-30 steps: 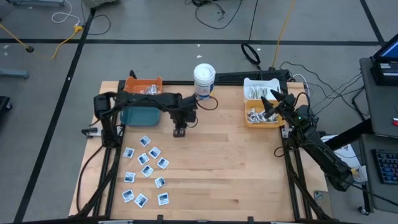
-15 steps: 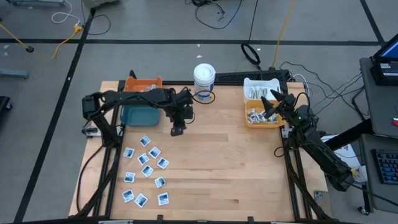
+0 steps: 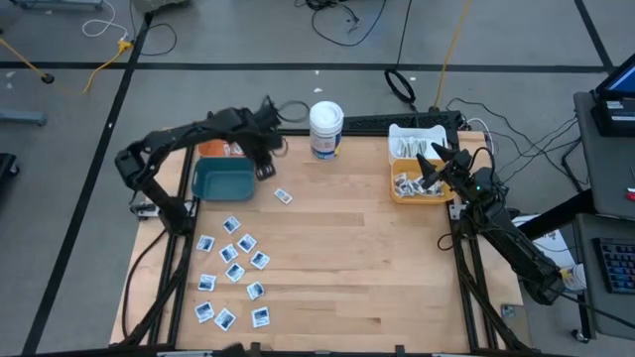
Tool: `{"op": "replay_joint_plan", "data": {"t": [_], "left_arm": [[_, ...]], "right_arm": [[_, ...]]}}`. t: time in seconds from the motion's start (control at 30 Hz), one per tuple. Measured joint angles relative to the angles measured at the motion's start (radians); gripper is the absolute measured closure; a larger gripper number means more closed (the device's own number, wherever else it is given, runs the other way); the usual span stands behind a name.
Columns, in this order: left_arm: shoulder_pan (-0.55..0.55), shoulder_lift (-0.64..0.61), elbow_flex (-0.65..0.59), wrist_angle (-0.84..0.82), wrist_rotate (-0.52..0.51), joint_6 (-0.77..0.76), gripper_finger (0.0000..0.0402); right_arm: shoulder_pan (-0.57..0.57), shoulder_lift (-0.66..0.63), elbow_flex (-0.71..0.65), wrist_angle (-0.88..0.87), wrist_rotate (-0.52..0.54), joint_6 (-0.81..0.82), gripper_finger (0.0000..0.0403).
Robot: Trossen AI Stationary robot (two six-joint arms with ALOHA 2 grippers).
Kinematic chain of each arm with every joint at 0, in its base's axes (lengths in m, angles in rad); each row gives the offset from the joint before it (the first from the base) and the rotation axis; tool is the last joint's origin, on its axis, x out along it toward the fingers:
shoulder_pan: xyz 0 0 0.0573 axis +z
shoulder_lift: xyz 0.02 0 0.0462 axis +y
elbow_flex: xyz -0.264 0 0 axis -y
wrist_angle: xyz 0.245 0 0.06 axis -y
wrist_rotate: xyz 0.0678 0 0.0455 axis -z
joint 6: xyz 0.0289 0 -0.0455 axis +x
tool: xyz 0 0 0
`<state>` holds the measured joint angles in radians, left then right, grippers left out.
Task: Pick & Place First Aid Supplies
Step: Put the orange pad into the orange bin
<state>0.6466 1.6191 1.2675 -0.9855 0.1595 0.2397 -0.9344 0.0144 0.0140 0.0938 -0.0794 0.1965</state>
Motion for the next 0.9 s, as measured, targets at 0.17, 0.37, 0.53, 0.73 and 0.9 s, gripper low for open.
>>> {"op": "replay_joint_plan", "data": {"t": [0.17,0.37,0.53,0.73,0.9], "left_arm": [[0.153,0.002,0.0,-0.009,-0.03,-0.114,0.0399],[0.296,0.002,0.0,-0.006,-0.031,-0.281,0.04],[0.38,0.002,0.0,-0.001,-0.031,-0.399,0.04],[0.403,0.054,0.0,0.084,-0.077,-0.51,0.04],[0.405,0.126,0.0,0.129,-0.104,-0.558,0.04]], "right_arm": [[0.0,0.0,0.0,0.0,0.0,0.0,0.0066],[0.0,0.0,0.0,0.0,0.0,0.0,0.0066],[0.0,0.0,0.0,0.0,0.0,0.0,0.0066],[0.0,0.0,0.0,0.0,0.0,0.0,0.0066],[0.0,0.0,0.0,0.0,0.0,0.0,0.0066]]}}
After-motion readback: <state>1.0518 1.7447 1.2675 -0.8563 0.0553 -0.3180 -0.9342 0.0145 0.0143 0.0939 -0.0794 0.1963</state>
